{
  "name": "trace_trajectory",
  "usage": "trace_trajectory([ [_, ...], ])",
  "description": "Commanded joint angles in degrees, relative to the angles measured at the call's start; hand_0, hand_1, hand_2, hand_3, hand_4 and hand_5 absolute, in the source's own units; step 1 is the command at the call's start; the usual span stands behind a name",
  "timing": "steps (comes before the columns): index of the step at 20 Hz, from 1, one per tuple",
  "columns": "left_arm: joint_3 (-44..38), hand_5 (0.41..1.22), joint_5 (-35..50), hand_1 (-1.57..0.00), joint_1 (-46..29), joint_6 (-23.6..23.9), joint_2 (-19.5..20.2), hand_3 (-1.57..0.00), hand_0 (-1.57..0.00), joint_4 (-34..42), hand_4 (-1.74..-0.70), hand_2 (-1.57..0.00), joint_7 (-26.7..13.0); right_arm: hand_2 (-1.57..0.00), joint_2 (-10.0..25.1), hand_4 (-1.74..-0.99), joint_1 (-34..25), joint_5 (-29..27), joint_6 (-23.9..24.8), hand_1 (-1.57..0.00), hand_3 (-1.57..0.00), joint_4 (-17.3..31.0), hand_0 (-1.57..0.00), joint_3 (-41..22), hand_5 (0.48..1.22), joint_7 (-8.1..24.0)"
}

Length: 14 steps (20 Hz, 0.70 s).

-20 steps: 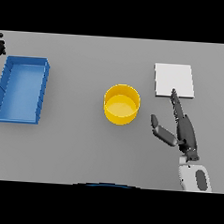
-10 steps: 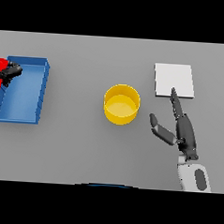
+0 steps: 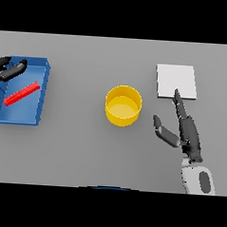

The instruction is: Pick up the red beaker and tilt it to pour out 1 green nut into yellow bowl. Pick up the yellow bowl and place it on the metallic measuring scale.

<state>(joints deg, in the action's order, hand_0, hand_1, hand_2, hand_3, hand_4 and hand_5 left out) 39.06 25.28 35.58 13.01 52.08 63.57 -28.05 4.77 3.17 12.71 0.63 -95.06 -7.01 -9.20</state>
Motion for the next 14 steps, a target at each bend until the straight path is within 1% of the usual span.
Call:
trace_trajectory([
  [1,-0.11,0.647,-0.33,-0.15,-0.06,0.97,-0.59,-0.12,-0.17,-0.71,-0.72,-0.14,0.74,0.0,-0.01,-1.164,0.01,0.17,0.07,0.0,0.0,-0.01,0.0,-0.07,0.688,0.0],
  [3,0.35,0.647,-1.4,-0.09,0.8,2.66,-1.06,-0.08,-0.11,-0.25,-0.71,-0.09,-0.28,0.0,-0.04,-1.176,0.56,0.33,0.25,0.0,0.0,-0.18,0.0,-0.08,0.688,-0.47],
  [4,0.14,0.653,-1.63,-0.07,0.61,3.46,-0.66,-0.06,-0.09,0.04,-0.7,-0.07,0.14,0.0,-0.23,-1.178,0.11,0.91,0.72,0.0,0.0,-0.21,0.0,-0.26,0.679,0.39],
  [5,-0.38,0.658,-1.48,-0.06,0.0,4.35,-0.71,-0.05,-0.07,-0.17,-0.71,-0.06,1.48,0.0,-0.48,-1.175,-0.06,2.47,1.35,0.0,0.0,-0.97,0.0,-1.12,0.672,2.27],
  [6,-0.85,0.663,-1.42,-0.05,-0.05,5.01,-1.06,-0.04,-0.05,-0.05,-0.71,-0.05,3.29,0.0,0.2,-1.163,-0.51,4.34,1.51,0.0,0.0,-0.97,0.0,-1.82,0.677,3.01],
  [7,-0.92,0.674,-1.47,-0.04,-0.65,5.67,-1.25,-0.03,-0.04,0.37,-0.71,-0.04,4.7,0.0,0.75,-1.146,-0.41,4.91,0.77,0.0,0.0,-1.06,0.0,-2.48,0.691,2.42],
  [8,-1.18,0.679,-1.43,-0.03,-0.69,5.81,-1.17,-0.02,-0.03,0.26,-0.71,-0.03,5.29,0.0,2.12,-1.132,-1.07,5.29,-0.73,0.0,0.0,-0.96,0.0,-2.98,0.703,1.64],
  [9,-1.14,0.685,-1.44,-0.02,-0.83,6.52,-1.1,-0.02,-0.03,0.99,-0.71,-0.02,4.73,0.0,3.31,-1.137,-1.52,6.3,-2.15,0.0,0.0,-1.15,0.0,-4.03,0.717,1.19],
  [10,-1.21,0.689,-1.48,-0.02,-1.05,6.53,-0.8,-0.01,-0.02,0.87,-0.71,-0.02,4.98,0.0,5.44,-1.153,-3.54,7.38,-3.96,0.0,0.0,-0.93,0.0,-4.62,0.728,1.43],
  [11,-1.51,0.683,-1.34,-0.01,-0.18,6.15,-0.48,-0.01,-0.02,0.7,-0.71,-0.01,4.4,0.0,7.55,-1.172,-5.57,9.08,-5.76,0.0,0.0,-0.74,0.0,-5.62,0.728,2.52],
  [12,-1.86,0.676,-0.81,-0.01,-0.14,5.89,-0.5,-0.01,-0.01,0.98,-0.72,-0.01,4.97,0.0,9.66,-1.19,-7.55,12.03,-7.1,0.0,0.0,-0.26,0.0,-7.09,0.716,4.18],
  [14,-1.82,0.667,-0.41,-0.01,-0.8,5.8,-1.43,-0.01,-0.01,0.9,-0.72,-0.01,6.44,0.0,13.49,-1.216,-11.99,18.3,-9.37,0.0,0.0,1.41,0.0,-10.53,0.704,5.08],
])
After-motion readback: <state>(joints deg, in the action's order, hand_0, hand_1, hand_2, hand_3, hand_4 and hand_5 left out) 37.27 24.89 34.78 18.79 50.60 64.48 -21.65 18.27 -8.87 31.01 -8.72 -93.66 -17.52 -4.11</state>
